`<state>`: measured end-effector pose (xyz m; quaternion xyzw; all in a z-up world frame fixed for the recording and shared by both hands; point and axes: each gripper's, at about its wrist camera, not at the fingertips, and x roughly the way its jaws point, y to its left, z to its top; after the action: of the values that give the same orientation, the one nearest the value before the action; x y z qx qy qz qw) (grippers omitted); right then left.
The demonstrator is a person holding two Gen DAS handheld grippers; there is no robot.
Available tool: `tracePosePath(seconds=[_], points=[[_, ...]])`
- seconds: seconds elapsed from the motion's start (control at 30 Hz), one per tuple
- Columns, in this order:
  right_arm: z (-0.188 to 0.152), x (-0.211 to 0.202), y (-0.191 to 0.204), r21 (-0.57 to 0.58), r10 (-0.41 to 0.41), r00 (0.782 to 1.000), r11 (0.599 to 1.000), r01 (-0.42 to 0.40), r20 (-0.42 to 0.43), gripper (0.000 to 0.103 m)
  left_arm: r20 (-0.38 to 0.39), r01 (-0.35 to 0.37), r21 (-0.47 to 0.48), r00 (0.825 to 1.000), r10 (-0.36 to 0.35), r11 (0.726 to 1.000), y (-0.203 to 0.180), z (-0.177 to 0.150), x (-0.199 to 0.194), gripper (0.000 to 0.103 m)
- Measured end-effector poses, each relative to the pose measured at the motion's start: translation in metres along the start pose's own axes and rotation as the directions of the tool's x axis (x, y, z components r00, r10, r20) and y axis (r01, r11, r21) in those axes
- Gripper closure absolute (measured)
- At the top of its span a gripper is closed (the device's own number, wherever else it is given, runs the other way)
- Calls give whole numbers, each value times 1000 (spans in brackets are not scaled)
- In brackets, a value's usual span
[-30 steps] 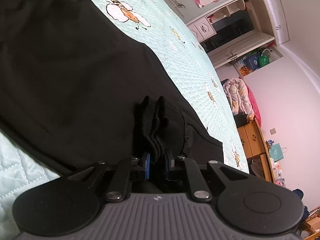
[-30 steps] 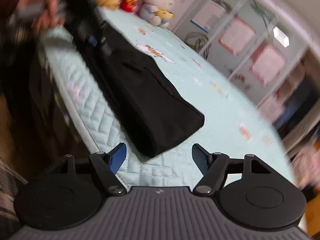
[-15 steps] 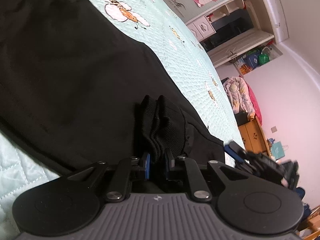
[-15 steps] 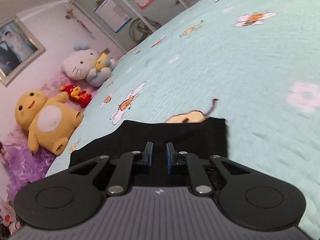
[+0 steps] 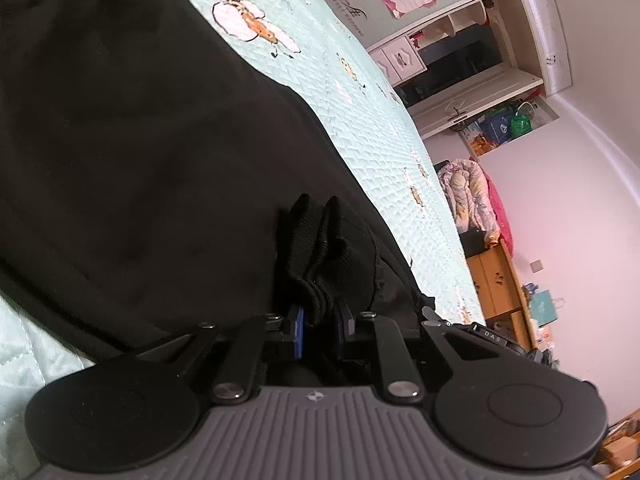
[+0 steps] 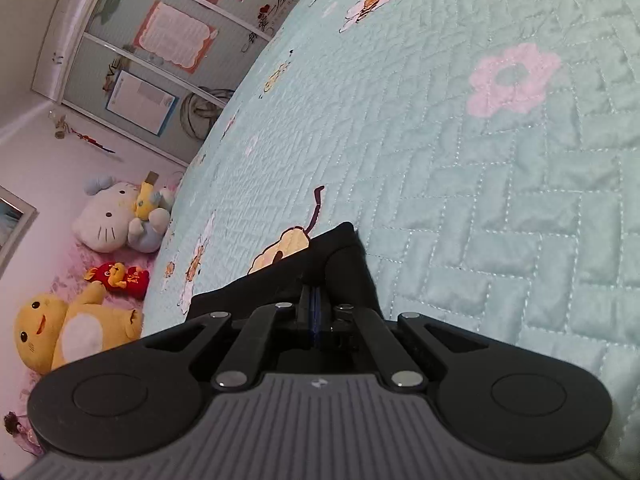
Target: Fold clothes
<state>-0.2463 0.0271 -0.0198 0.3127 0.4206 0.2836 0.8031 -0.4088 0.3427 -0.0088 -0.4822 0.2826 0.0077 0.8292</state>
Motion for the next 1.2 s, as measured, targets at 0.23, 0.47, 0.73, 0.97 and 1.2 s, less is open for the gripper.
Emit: tracePosePath(seconds=[0.23,0.47,0.73,0.97,1.2], points=[[0,-19,16,-92,-17,999,996,20,34,75,-5,19,-50,1000,-20,999,5,2,0,85],[-10,-19,23,-171,-119,992,977,124,39,84,52,36,-102,998,-31,994,4,4,-22,56],[-46,1,106,-397,33,995,915,-67,-92,81,139,-14,-92,990,27,996,8,-1,-71,50],[-75,54,117,-392,30,972,912,-122,-234,85,215,-48,-107,974,70,993,27,-7,-118,50],[-80,49,138,-446,-15,981,892,-74,-193,78,431,-72,-202,889,155,977,62,1,-178,46]])
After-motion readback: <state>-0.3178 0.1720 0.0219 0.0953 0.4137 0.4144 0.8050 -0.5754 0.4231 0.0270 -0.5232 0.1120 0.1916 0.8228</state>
